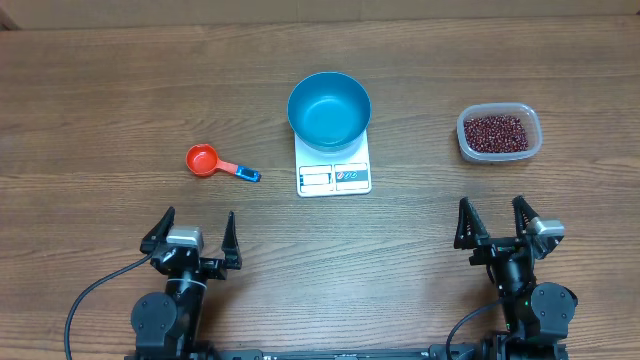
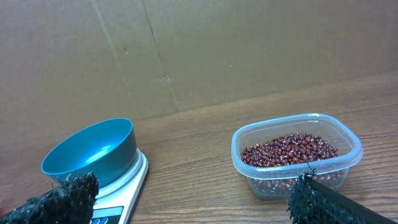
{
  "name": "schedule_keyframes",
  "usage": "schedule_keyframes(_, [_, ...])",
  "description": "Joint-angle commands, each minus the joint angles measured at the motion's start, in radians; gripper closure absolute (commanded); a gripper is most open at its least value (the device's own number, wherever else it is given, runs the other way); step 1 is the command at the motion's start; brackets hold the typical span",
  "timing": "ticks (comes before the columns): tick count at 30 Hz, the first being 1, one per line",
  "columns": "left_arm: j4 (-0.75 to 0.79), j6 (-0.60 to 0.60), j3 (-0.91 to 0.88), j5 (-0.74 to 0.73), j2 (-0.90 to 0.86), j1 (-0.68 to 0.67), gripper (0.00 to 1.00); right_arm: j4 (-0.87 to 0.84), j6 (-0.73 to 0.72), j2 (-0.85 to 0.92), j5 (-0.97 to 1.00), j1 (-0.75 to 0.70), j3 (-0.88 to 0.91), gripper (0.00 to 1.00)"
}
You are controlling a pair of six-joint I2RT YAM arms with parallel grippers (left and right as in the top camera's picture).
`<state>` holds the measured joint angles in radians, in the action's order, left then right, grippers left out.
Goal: Scoop item into bowl and weigh 150g on scale
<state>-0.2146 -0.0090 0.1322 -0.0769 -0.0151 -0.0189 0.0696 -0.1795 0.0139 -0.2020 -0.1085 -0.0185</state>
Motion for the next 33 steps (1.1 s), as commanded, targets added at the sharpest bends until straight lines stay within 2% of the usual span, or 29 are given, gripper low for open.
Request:
schedule_keyframes(1, [-0.014, -0.018, 0.052, 0.007, 0.01, 0.006, 0.0, -0.005, 0.002, -0.011, 0.011, 0.008, 0.011, 0.0])
schedule_keyframes(25, [-0.02, -0.059, 0.104, 0.019, 0.006, 0.006, 0.0, -0.005, 0.002, -0.011, 0.011, 0.008, 0.011, 0.0])
schedule_keyframes(33, [-0.016, -0.06, 0.126, 0.017, -0.077, 0.006, 0.0, -0.005, 0.002, -0.011, 0.011, 0.008, 0.011, 0.0])
